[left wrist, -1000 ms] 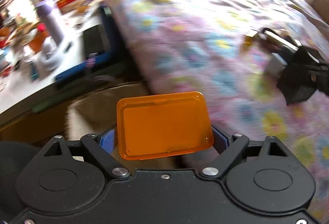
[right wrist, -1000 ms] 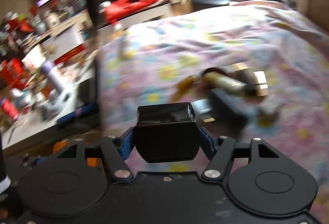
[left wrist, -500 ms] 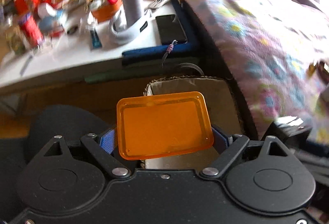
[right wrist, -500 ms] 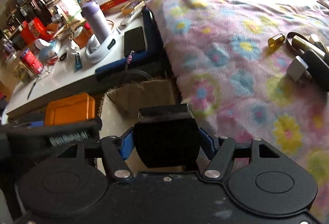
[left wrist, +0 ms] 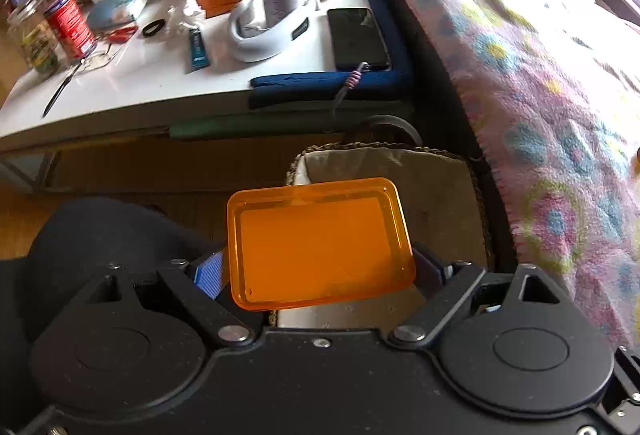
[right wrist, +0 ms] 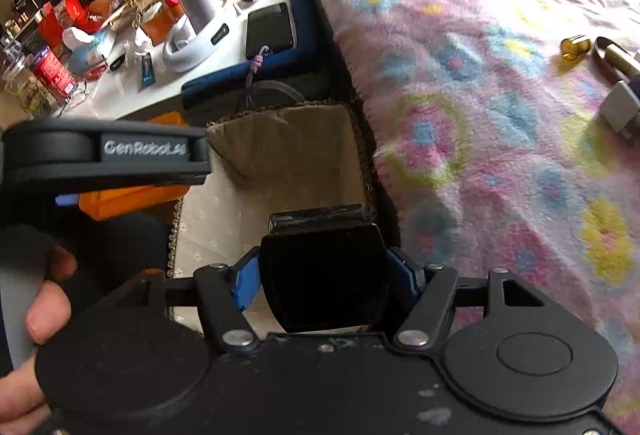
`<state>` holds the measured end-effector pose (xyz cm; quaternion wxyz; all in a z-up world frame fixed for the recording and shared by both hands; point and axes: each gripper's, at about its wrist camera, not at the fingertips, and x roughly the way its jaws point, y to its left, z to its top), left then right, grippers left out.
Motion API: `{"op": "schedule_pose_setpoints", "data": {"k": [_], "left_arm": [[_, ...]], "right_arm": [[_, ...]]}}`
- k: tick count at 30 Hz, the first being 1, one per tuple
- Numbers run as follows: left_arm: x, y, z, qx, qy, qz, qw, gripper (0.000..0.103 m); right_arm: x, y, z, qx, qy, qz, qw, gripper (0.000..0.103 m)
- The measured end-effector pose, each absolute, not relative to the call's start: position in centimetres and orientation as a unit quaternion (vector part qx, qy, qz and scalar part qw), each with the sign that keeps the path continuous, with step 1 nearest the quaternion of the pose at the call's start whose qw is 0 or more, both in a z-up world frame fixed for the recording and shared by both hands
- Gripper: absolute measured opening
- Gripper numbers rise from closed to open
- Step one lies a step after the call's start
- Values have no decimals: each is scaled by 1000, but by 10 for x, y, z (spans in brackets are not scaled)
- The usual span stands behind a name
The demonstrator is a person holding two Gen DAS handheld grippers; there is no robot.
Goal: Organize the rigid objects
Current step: 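Carry the orange box into the wicker basket and open the left tool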
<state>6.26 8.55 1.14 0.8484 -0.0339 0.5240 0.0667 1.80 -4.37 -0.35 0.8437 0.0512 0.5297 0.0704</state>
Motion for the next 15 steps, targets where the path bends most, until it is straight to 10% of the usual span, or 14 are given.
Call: {"op": "schedule_pose_setpoints", "data": {"k": [5, 15], "left_arm": [[64, 76, 15, -16, 509, 58, 859, 88], [64, 79, 14, -26, 509, 54, 859, 93]], "right_arm": [[27, -43, -11, 58, 527, 61, 846, 83], [20, -56, -4, 65, 516, 42, 853, 83]]}}
